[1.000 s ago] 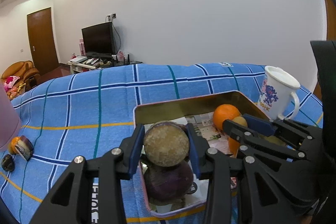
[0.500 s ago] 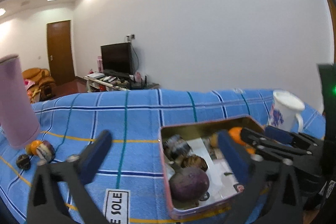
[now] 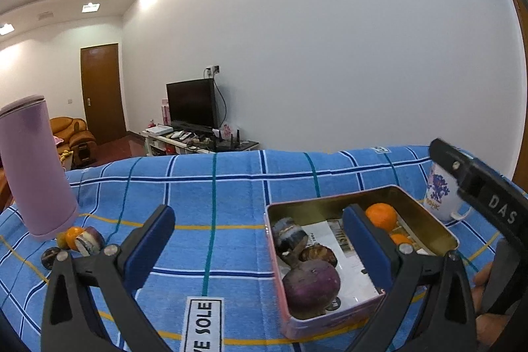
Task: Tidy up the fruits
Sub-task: 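Move both tools away from the tin box toward the remaining fruits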
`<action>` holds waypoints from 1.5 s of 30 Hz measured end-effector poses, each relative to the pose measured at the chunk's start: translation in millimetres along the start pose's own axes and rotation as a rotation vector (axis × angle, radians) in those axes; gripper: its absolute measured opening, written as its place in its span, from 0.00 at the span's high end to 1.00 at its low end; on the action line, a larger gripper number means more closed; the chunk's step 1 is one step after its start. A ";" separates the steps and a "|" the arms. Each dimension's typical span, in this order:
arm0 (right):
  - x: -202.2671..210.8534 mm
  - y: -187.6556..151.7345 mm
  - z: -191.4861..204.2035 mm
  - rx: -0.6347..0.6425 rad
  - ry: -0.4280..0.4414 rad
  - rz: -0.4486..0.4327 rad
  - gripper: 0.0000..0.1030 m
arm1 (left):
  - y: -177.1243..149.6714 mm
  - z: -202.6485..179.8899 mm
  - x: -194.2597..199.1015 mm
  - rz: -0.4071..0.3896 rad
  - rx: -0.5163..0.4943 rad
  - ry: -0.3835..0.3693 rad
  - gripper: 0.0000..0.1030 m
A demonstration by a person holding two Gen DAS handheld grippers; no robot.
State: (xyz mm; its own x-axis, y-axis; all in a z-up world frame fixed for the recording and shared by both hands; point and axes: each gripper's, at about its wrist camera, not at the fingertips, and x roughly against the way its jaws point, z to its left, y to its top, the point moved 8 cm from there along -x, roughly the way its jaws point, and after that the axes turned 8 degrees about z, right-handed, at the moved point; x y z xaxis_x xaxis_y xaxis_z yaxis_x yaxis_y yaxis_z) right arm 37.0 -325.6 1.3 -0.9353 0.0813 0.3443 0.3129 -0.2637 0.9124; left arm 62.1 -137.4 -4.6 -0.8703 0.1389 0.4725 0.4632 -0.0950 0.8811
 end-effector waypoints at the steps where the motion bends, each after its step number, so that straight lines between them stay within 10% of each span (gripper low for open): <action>1: 3.0 0.9 0.1 0.003 -0.004 -0.015 0.13 | -1.1 1.8 1.0 -0.005 -0.002 0.009 0.00; 17: 22.4 -1.1 18.4 0.053 -0.088 -0.089 0.12 | -12.6 14.8 10.9 -0.022 -0.027 0.052 0.00; 45: 12.0 -37.7 91.8 0.103 -0.100 0.025 0.12 | -29.4 94.4 21.2 0.026 -0.054 0.103 0.00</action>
State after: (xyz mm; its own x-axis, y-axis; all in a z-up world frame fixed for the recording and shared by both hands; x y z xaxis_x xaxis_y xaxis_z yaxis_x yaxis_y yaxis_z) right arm 29.1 -226.4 -8.7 -0.9074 0.1731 0.3830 0.3562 -0.1668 0.9194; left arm 45.8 -38.6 -18.7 -0.8719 0.0343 0.4886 0.4787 -0.1507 0.8649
